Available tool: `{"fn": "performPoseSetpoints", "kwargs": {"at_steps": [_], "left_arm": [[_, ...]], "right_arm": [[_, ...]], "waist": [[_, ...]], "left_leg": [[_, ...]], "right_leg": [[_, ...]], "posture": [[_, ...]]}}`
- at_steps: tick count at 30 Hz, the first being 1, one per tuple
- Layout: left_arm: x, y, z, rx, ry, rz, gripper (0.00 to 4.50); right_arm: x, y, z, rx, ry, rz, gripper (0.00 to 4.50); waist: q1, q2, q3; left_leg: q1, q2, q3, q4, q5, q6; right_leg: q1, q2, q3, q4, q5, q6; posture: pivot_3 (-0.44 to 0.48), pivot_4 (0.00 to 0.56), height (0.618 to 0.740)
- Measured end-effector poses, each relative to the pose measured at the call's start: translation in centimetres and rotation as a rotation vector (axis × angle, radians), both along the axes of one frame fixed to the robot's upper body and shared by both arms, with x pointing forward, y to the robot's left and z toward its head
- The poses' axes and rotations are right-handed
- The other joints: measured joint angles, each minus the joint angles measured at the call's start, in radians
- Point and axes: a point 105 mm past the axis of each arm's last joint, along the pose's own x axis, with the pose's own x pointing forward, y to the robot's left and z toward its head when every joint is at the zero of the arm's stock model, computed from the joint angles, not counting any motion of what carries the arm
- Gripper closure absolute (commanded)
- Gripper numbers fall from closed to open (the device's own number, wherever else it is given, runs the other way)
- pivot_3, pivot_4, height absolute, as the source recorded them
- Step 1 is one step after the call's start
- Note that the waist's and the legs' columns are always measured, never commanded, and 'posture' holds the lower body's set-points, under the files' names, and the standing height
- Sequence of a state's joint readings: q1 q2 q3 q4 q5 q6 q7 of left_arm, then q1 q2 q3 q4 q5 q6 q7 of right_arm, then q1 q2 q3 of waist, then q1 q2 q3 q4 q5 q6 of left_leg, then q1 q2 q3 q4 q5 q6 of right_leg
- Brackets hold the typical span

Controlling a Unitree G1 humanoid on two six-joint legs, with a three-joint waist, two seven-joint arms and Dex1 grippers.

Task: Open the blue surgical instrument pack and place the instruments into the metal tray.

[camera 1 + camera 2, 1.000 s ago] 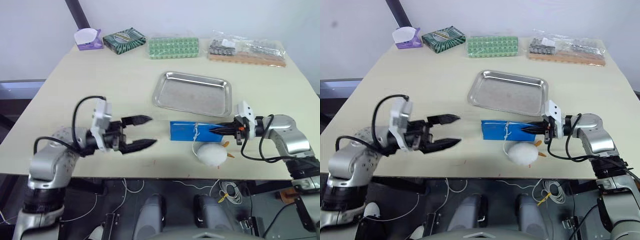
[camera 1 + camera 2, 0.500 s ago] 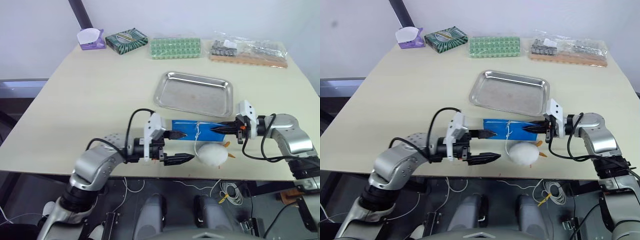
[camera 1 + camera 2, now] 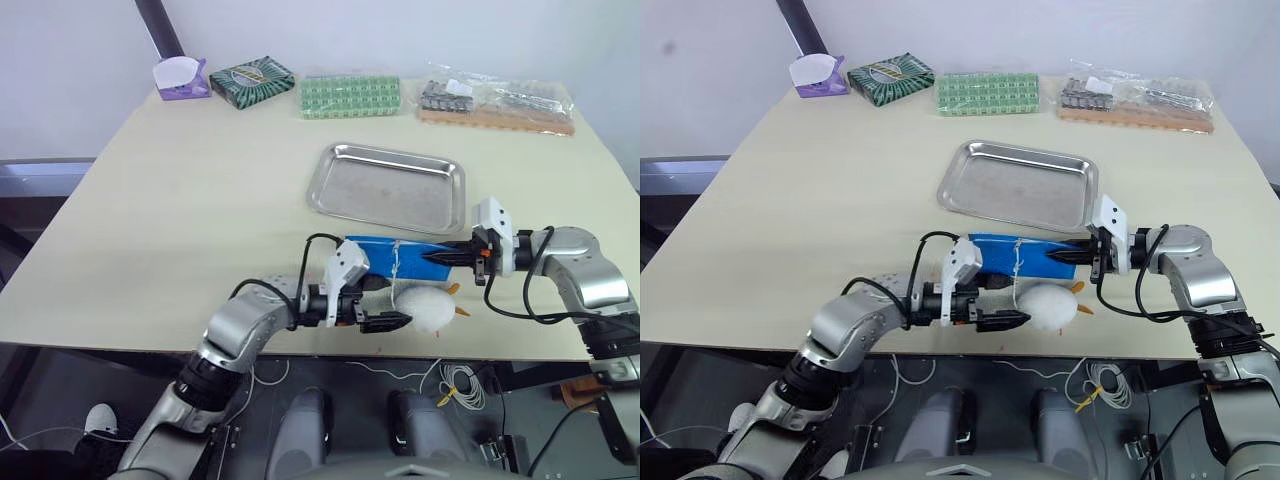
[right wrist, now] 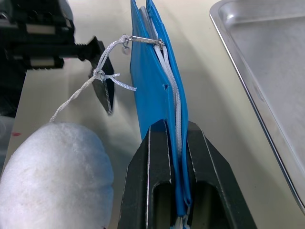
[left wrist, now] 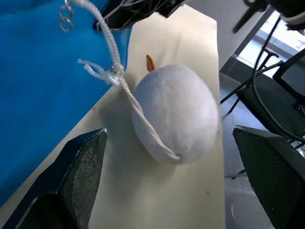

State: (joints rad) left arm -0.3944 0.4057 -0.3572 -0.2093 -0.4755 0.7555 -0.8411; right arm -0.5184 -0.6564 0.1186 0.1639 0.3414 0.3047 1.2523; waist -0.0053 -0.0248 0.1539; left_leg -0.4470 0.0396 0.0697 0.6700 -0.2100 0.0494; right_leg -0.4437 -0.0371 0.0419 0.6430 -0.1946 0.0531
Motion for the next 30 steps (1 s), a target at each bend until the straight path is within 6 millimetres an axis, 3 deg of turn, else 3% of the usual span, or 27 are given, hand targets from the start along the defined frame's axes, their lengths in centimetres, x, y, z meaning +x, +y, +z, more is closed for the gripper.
{"fn": "performPoseSetpoints", "kwargs": {"at_steps": [2, 7, 10, 15, 19, 23, 30], "left_arm": [[0.0, -0.7, -0.6, 0.009, 0.015, -0.009, 0.87], [0.0, -1.5, -0.9, 0.016, 0.022, -0.036, 3.26], [0.1, -1.5, -0.9, 0.017, 0.017, -0.042, 4.38], [0.2, 0.1, -0.5, 0.043, -0.001, -0.053, 4.45], [0.7, 2.0, 1.1, 0.053, -0.041, -0.053, 4.45], [0.8, 5.8, 3.5, 0.098, -0.09, -0.087, 4.45], [1.2, 10.3, 4.5, 0.175, -0.09, -0.103, 4.45]], "right_arm": [[0.0, 0.0, 0.0, 0.0, 0.0, -0.001, 4.5], [0.0, 0.1, 0.1, 0.0, 0.001, -0.006, 4.5], [-0.1, 0.1, 0.0, 0.001, 0.0, -0.01, 4.5], [-0.2, 0.1, 0.0, 0.002, 0.001, -0.007, 4.5], [-0.3, 0.0, -0.1, 0.005, -0.001, -0.012, 4.5], [-0.4, -0.1, -0.4, 0.004, -0.004, -0.011, 4.5], [-0.7, 0.1, -0.4, 0.002, -0.017, 0.015, 4.5]], "waist": [[-0.001, 0.0, 0.0], [-0.002, 0.0, 0.0], [-0.002, 0.0, 0.0], [-0.005, 0.0, 0.0], [-0.004, 0.0, 0.0], [-0.007, 0.0, 0.0], [-0.007, 0.0, 0.0]], "left_leg": [[0.0, 0.0, 0.0, 0.0, 0.0, 0.0], [0.0, 0.0, 0.0, 0.0, 0.0, 0.0], [0.0, 0.0, 0.0, 0.0, 0.0, 0.0], [0.0, 0.0, 0.0, 0.0, 0.0, 0.0], [0.0, 0.0, -0.001, 0.0, 0.0, 0.0], [0.0, 0.0, 0.0, -0.001, 0.0, 0.0], [0.0, 0.001, 0.0, 0.0, 0.0, 0.0]], "right_leg": [[0.0, 0.0, 0.0, 0.0, 0.0, 0.0], [0.0, 0.0, 0.0, 0.0, 0.0, 0.0], [0.0, 0.0, 0.0, 0.0, 0.0, 0.0], [0.0, 0.0, 0.0, 0.0, 0.0, 0.0], [0.0, 0.0, 0.0, 0.0, 0.0, 0.0], [-0.001, 0.0, 0.0, 0.0, 0.0, 0.0], [-0.001, 0.0, 0.0, 0.0, 0.0, 0.0]], "posture": [[0.0, 0.15, 0.74], [0.0, 0.15, 0.74], [0.0, 0.15, 0.74], [0.0, 0.15, 0.74], [0.0, 0.15, 0.74], [0.0, 0.15, 0.74], [0.0, 0.15, 0.74]]}}
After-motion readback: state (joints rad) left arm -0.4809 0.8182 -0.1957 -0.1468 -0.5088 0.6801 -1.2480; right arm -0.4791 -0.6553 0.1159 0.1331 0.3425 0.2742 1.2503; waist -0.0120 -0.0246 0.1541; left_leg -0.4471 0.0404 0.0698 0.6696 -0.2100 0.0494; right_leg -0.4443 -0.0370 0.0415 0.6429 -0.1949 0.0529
